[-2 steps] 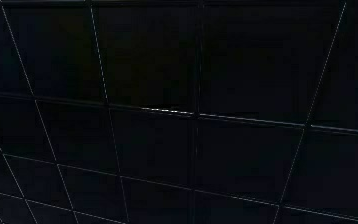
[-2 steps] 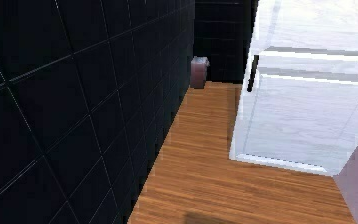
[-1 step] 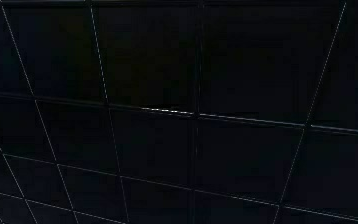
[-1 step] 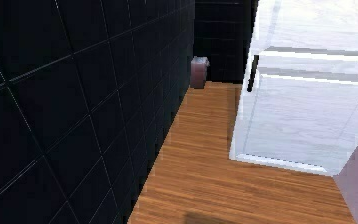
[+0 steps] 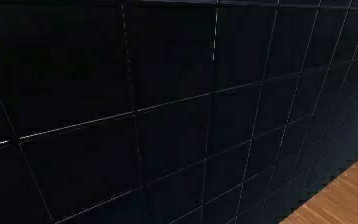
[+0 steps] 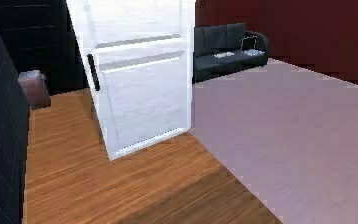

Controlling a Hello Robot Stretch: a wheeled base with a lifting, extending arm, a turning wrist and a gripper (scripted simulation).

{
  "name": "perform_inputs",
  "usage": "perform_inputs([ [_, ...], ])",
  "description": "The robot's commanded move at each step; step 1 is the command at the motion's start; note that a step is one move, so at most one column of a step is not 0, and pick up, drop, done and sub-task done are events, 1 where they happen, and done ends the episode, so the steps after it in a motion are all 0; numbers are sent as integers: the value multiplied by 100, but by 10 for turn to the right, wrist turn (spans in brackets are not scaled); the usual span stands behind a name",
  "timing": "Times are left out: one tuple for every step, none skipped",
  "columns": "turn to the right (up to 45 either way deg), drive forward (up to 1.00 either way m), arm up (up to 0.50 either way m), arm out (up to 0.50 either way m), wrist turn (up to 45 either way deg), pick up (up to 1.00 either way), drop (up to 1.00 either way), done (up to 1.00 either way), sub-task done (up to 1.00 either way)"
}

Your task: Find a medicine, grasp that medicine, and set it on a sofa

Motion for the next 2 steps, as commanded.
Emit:
perform_inputs([
  [450,0,0,0,0,0,0,0,0],
  [90,0,0,0,0,0,0,0,0],
])
